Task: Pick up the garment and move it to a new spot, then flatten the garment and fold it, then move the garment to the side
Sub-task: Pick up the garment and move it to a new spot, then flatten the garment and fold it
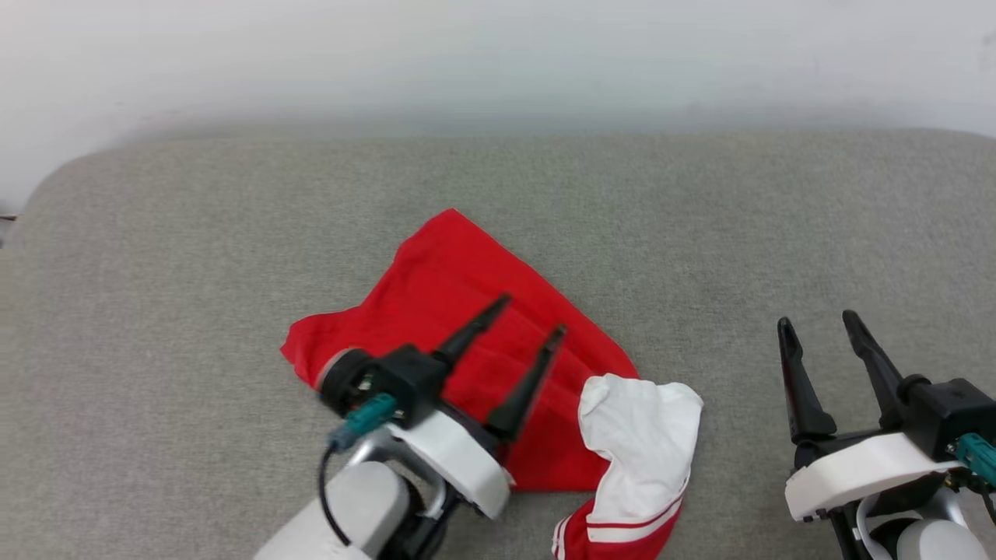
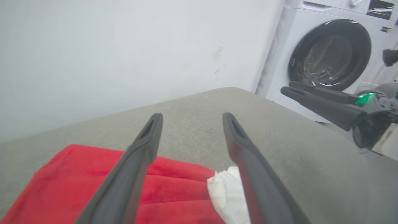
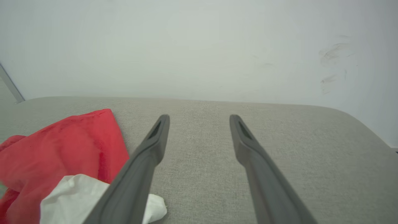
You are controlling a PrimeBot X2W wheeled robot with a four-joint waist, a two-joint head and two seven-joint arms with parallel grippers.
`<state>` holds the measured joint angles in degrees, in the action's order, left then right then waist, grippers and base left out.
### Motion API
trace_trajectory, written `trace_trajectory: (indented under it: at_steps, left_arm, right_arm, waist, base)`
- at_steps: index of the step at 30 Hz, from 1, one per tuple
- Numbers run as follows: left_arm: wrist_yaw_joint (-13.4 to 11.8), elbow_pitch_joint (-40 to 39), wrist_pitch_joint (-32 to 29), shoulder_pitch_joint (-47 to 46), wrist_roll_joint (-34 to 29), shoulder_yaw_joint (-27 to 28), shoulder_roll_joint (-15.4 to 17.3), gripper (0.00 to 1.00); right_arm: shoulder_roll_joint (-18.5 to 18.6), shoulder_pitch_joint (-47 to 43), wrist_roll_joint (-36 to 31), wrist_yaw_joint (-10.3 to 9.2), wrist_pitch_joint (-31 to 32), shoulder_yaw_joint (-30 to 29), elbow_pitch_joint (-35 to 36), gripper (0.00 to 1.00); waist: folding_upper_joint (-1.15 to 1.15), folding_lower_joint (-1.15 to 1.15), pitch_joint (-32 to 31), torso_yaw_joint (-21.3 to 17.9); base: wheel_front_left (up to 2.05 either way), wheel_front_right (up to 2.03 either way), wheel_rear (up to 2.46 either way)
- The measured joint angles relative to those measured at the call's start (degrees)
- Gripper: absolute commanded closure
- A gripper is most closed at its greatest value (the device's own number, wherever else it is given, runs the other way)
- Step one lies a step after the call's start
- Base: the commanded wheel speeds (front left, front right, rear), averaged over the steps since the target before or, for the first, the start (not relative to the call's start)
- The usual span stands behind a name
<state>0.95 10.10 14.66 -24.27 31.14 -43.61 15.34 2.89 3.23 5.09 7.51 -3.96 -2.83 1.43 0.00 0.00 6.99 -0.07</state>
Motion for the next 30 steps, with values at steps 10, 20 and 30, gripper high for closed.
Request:
trace_trajectory:
  at_steps: [10, 20, 30]
  left_arm:
    - [-7.6, -3.3, 0.4, 7.3, -0.9, 16.9, 2.2, 0.0]
    - [-7.7, -4.1, 0.4, 17.8, -4.3, 27.9, 3.6, 0.0]
    - [-6.0, -3.9, 0.4, 21.0, -6.5, 29.6, 2.5, 0.0]
  right_arm:
    - [0.0, -2.4, 0.7, -0.01, 0.9, -0.1, 0.3, 0.0]
    - [0.0, -5.0, 1.4, -0.01, 2.0, 0.0, 1.2, 0.0]
    - [0.0, -6.9, 1.9, -0.01, 3.0, 0.1, 2.3, 0.0]
  waist:
    - [0.0, 0.0, -3.3, 2.8]
    - [0.0, 0.0, -6.8, 3.4]
    - [0.0, 0.0, -7.6, 2.5]
  base:
    - [0.0, 0.0, 0.0]
    - [0.0, 0.0, 0.0]
    - [0.0, 0.0, 0.0]
